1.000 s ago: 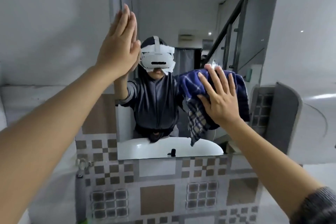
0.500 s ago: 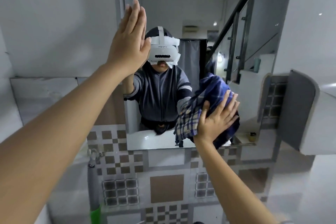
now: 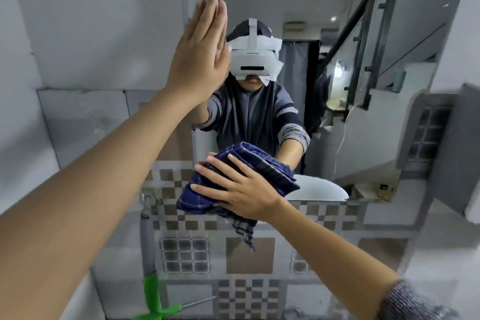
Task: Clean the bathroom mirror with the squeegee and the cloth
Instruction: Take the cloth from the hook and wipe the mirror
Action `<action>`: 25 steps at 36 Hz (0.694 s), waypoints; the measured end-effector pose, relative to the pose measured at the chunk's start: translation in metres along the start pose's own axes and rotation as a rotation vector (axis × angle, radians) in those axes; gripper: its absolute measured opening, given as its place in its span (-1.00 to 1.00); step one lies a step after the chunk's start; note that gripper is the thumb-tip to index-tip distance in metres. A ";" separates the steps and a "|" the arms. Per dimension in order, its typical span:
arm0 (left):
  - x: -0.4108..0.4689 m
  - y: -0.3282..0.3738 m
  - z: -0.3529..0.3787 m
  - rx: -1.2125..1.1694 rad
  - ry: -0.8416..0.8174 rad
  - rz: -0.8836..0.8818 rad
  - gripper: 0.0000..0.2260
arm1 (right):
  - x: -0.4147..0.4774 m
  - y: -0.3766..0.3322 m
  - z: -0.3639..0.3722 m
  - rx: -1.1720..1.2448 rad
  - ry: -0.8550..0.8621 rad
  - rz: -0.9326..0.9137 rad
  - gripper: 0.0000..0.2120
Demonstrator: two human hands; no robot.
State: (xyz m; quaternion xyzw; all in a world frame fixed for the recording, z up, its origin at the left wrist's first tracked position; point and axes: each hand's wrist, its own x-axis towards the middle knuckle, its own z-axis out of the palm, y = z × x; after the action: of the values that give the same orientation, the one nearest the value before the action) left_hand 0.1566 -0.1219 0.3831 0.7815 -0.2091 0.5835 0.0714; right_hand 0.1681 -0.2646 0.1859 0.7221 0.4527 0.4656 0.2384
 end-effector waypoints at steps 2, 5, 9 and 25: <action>-0.005 0.006 0.004 -0.008 0.006 -0.024 -0.49 | -0.019 0.011 -0.002 -0.024 -0.004 -0.006 -0.48; -0.017 0.016 0.011 -0.029 0.001 -0.051 -0.49 | -0.049 0.028 -0.006 -0.039 0.004 0.069 -0.50; -0.036 0.032 0.021 -0.074 0.006 -0.096 -0.49 | -0.090 0.044 -0.013 -0.050 0.032 0.283 -0.54; -0.121 0.194 0.072 -0.518 -0.138 -0.152 -0.61 | -0.187 0.063 -0.026 0.209 0.074 1.090 -0.47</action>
State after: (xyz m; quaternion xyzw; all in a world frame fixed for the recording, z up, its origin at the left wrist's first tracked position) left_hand 0.1127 -0.2928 0.2215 0.7885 -0.2965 0.4488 0.2981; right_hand 0.1427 -0.4601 0.1607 0.8548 0.0654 0.4992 -0.1261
